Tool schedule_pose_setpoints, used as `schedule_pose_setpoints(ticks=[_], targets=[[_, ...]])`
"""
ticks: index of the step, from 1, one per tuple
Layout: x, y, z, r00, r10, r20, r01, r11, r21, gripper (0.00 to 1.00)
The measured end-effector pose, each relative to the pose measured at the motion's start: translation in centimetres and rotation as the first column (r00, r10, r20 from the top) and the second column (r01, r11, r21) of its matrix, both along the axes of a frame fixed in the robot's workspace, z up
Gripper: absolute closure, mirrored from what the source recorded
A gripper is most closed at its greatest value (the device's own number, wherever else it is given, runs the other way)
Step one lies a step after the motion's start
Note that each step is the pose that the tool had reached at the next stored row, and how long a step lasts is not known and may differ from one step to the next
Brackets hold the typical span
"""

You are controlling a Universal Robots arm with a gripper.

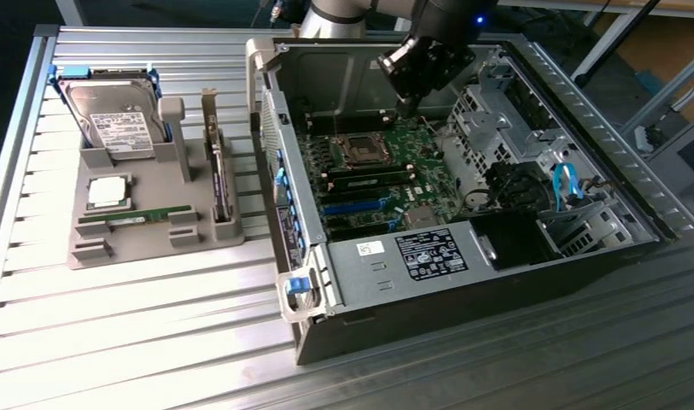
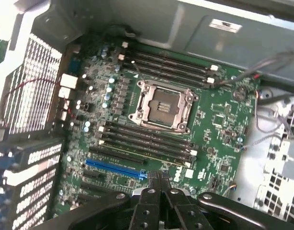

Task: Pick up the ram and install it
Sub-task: 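Press down the ram until it locks into place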

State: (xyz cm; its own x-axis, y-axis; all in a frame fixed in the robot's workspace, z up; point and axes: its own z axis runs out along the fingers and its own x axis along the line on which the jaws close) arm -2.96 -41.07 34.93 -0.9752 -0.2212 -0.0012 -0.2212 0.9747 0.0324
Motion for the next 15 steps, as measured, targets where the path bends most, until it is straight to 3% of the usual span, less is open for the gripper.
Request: schedule_pose_setpoints(ticks=[3, 6, 7, 11, 15], targets=[[0.00, 0.00, 0.00, 0.9968, -0.080, 0.0000, 0.080, 0.9968, 0.0000, 0.90], [0.00, 0.00, 0.00, 0.9873, -0.159, 0.0000, 0.159, 0.9873, 0.0000, 0.90], [0.00, 0.00, -0.01, 0.9811, -0.194, 0.0000, 0.194, 0.9811, 0.0000, 0.90], [0.00, 0.00, -0.01, 0.9715, -0.237, 0.0000, 0.237, 0.9715, 0.0000, 0.90], [0.00, 0.00, -0.01, 0.9711, -0.239, 0.0000, 0.239, 0.9711, 0.0000, 0.90]])
